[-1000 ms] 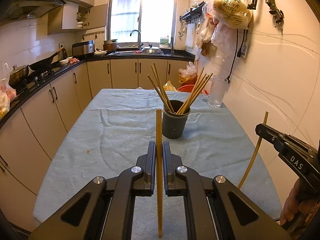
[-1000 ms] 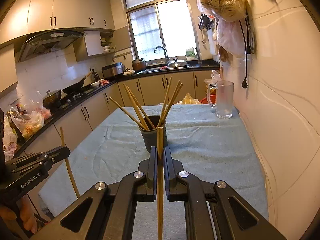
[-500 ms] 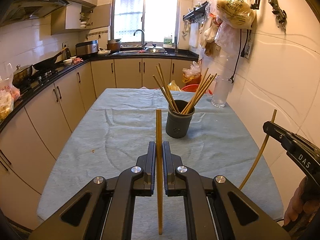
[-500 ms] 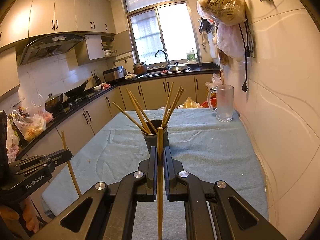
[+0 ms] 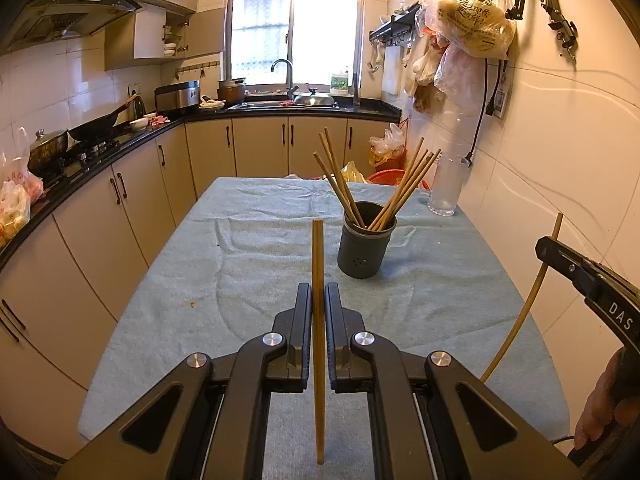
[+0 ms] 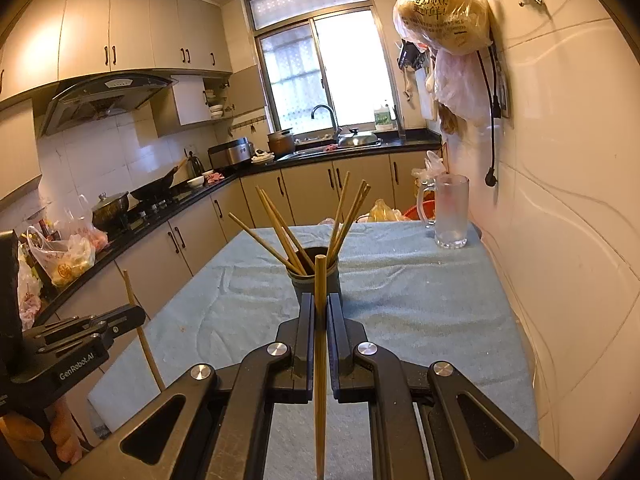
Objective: Organize utensils
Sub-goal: 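Carry both upright chopsticks closer and above the grey holder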
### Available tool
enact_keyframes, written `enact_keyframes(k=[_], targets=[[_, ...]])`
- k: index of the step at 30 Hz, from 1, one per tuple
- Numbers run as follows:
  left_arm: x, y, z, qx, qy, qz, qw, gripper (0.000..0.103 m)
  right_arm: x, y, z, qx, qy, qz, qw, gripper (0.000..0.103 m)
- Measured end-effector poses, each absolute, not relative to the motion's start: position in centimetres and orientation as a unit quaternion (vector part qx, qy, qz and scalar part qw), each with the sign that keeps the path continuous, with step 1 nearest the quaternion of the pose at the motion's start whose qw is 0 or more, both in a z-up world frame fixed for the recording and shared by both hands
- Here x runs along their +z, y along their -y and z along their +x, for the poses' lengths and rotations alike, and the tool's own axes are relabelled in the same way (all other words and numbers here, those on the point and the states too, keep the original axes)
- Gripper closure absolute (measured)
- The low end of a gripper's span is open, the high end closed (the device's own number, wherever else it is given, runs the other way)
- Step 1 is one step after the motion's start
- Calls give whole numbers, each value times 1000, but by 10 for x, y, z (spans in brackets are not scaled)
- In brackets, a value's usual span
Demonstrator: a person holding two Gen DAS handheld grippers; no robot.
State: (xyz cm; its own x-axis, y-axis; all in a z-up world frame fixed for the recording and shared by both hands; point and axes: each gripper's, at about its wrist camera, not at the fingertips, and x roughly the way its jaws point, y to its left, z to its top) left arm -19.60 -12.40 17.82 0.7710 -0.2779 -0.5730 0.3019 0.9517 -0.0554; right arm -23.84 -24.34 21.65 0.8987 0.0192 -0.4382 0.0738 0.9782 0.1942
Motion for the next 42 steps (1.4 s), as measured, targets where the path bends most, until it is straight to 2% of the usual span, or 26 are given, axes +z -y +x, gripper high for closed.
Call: enact_keyframes(k=[21, 42], targets=[[191, 96, -158, -148, -288, 36, 945, 97, 237, 231, -212, -15, -221, 86, 971, 97], [215, 119, -136, -181, -269, 75, 943, 97, 257, 228, -168, 0, -211, 74, 975, 97]])
